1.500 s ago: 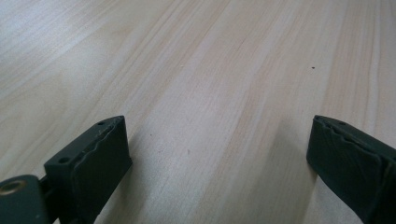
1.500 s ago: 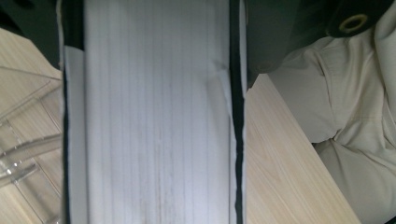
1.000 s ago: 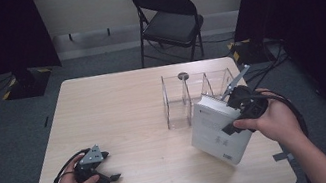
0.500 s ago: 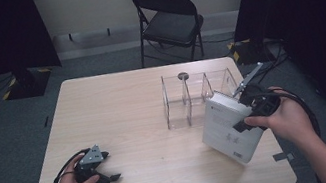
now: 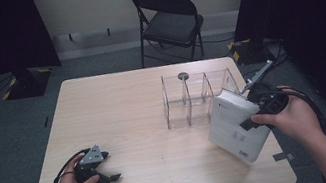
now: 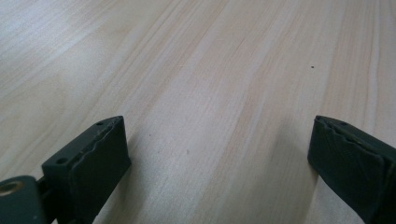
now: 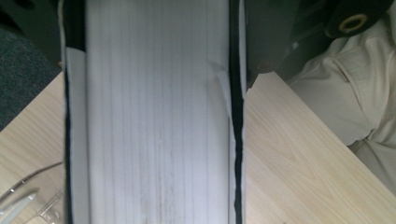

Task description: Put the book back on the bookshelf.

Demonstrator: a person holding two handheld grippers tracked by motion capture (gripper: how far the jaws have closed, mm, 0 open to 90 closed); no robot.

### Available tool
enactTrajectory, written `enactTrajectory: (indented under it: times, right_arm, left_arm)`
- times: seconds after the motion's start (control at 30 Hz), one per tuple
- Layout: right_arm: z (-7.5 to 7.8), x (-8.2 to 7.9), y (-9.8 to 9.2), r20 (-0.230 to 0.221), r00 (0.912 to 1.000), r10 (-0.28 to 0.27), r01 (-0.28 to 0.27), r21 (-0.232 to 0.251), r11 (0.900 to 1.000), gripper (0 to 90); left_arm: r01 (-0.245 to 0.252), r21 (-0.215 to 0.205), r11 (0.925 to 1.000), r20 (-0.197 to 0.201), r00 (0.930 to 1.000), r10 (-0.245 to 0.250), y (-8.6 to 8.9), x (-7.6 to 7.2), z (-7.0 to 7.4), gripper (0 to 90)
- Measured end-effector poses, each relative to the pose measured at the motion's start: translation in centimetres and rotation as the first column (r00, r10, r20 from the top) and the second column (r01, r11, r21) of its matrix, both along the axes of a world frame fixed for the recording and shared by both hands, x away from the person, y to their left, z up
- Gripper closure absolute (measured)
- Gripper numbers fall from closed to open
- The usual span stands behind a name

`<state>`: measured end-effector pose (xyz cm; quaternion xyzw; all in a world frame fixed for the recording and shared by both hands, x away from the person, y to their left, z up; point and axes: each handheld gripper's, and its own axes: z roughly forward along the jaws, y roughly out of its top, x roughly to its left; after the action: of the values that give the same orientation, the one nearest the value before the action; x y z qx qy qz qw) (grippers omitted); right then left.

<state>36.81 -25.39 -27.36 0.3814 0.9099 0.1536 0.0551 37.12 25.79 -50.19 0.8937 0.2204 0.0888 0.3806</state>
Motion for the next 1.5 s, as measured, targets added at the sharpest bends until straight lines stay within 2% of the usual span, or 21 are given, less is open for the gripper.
enactTrajectory:
  times: [0.27, 0.5, 0.67, 0.73, 0.87, 1.13, 1.3, 1.5]
  right_arm:
    - [0.1, 0.3, -1.0, 0.003, 0.9993, -0.038, 0.038, -0.012, 0.999, 52.5]
    - [-0.2, 1.2, -1.5, -0.009, 0.9946, -0.103, 0.103, -0.021, 0.994, 52.5]
    - [-0.3, 1.9, -1.4, -0.015, 0.9932, -0.116, 0.115, -0.024, 0.993, 52.5]
    - [-0.3, 2.1, -1.3, -0.001, 0.9921, -0.125, 0.125, -0.034, 0.992, 52.5]
    - [-0.3, 2.4, -1.2, -0.011, 0.9907, -0.135, 0.135, -0.035, 0.99, 52.5]
    - [-0.5, 3.4, -1.8, 0.003, 0.9795, -0.202, 0.202, -0.011, 0.979, 52.6]
    - [-0.5, 3.8, -1.7, -0.001, 0.977, -0.213, 0.213, -0.016, 0.977, 52.5]
    - [-0.7, 4.4, -1.7, -0.009, 0.9682, -0.25, 0.25, -0.02, 0.968, 52.6]
  left_arm:
    - [0.0, 0.001, 1.0, 0.002, 1.0, 0.0, 0.0, 0.0, 0.0, 4.5]
    - [0.001, 0.002, 1.0, 0.0, 1.0, -0.001, -0.1, 0.0, 0.0, 3.5]
    - [0.001, 0.002, 1.0, -0.001, 1.0, -0.001, -0.1, 0.0, 0.0, 3.1]
    - [0.001, 0.002, 1.0, -0.002, 1.0, -0.001, -0.1, 0.0, 0.0, 3.1]
    - [0.001, 0.003, 1.0, -0.001, 1.0, -0.001, -0.1, 0.0, 0.0, 3.0]
    - [0.001, 0.002, 1.0, -0.002, 1.0, -0.001, -0.1, 0.0, 0.0, 2.8]
    - [0.004, 0.0, 1.0, -0.004, 1.0, -0.004, -0.1, 0.1, -0.1, 2.6]
    - [0.006, 0.0, 1.0, -0.005, 1.0, -0.006, -0.1, 0.1, -0.1, 2.4]
